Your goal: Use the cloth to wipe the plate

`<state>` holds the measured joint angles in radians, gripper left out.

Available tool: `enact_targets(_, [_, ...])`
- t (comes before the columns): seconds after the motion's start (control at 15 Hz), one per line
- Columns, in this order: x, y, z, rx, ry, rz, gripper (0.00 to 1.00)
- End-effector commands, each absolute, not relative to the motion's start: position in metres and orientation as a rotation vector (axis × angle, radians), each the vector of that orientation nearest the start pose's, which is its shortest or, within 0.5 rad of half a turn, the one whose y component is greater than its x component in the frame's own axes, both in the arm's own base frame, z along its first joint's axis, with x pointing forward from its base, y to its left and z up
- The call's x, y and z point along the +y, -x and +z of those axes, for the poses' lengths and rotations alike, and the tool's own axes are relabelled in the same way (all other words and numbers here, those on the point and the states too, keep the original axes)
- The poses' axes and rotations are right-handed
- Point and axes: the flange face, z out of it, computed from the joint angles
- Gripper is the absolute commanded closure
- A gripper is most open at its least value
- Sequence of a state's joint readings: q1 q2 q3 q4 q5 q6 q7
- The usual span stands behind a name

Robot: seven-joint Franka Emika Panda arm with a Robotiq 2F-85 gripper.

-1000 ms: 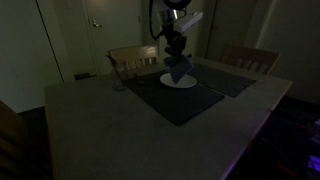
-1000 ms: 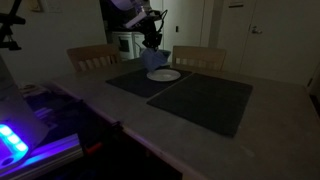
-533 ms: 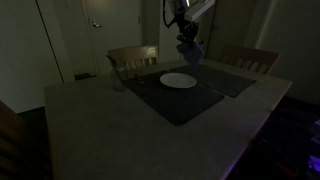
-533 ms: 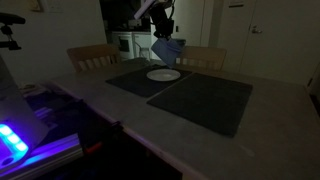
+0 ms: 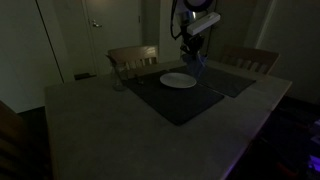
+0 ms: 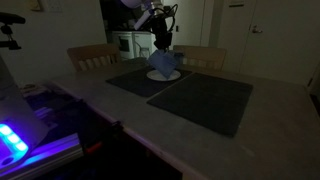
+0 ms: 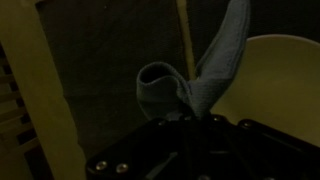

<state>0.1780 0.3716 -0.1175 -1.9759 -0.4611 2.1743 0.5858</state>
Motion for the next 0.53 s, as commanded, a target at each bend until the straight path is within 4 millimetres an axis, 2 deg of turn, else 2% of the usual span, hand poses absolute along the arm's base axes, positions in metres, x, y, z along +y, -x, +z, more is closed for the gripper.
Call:
enact_targets(0.0, [0.014,-0.584,0.266,0.573,3.416,-0.150,0.98])
enact_targets(0.2, [0.017,-0.584,0.254,0.677,3.323,-0.325,0.98])
enact_targets(0.47, [0.023,-0.584,0.240,0.764,3.246,-0.449,0.98])
